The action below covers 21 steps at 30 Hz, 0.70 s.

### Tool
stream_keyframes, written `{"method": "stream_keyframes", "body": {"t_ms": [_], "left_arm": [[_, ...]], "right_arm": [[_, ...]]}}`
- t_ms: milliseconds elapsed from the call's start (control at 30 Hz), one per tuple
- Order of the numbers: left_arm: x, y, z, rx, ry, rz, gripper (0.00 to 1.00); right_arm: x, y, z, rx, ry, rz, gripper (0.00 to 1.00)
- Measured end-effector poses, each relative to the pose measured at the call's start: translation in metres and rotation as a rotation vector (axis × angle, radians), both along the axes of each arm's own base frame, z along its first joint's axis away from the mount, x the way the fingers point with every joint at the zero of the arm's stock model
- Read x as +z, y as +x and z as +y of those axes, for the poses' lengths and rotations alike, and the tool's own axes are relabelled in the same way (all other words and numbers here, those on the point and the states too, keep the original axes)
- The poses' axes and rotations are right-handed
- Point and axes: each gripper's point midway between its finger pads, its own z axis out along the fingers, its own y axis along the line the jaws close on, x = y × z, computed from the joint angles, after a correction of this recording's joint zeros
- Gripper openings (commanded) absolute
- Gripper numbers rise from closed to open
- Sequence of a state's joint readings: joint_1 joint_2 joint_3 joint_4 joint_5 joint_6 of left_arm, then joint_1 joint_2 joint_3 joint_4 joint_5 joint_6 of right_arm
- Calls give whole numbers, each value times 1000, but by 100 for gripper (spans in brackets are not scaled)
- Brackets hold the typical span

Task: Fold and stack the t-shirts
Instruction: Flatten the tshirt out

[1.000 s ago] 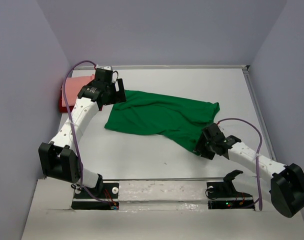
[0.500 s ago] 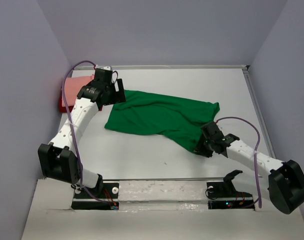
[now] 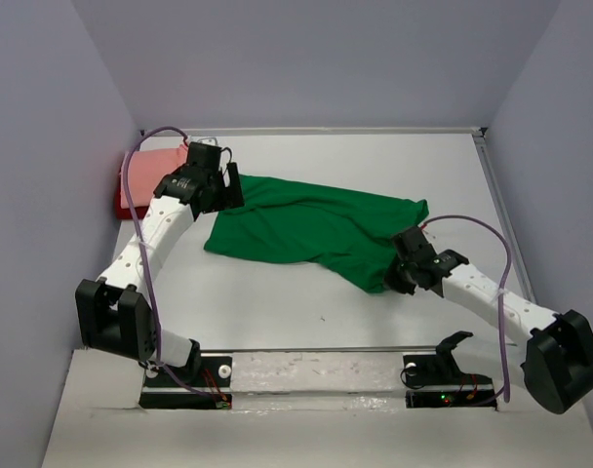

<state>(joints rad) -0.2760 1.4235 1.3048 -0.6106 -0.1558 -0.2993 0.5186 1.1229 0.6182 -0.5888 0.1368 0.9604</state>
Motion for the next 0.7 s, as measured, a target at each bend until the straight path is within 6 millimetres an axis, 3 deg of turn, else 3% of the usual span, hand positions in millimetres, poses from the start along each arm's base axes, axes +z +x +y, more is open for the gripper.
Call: {"method": "stream_keyframes", "body": {"t_ms": [200, 300, 467, 700], "left_arm": [[-47, -23, 12, 48, 44, 109, 94], [-58, -29, 14, 58, 45, 135, 88], [-59, -28, 13, 72, 32, 128, 88], [-58, -27, 15, 91, 43, 121, 93]], "right_arm": [[24, 17, 0, 2, -25, -61, 0], [40, 28, 0, 3, -38, -105, 0], [60, 42, 0, 0, -58, -157, 0], [57, 39, -6, -2, -90, -135, 0]]}}
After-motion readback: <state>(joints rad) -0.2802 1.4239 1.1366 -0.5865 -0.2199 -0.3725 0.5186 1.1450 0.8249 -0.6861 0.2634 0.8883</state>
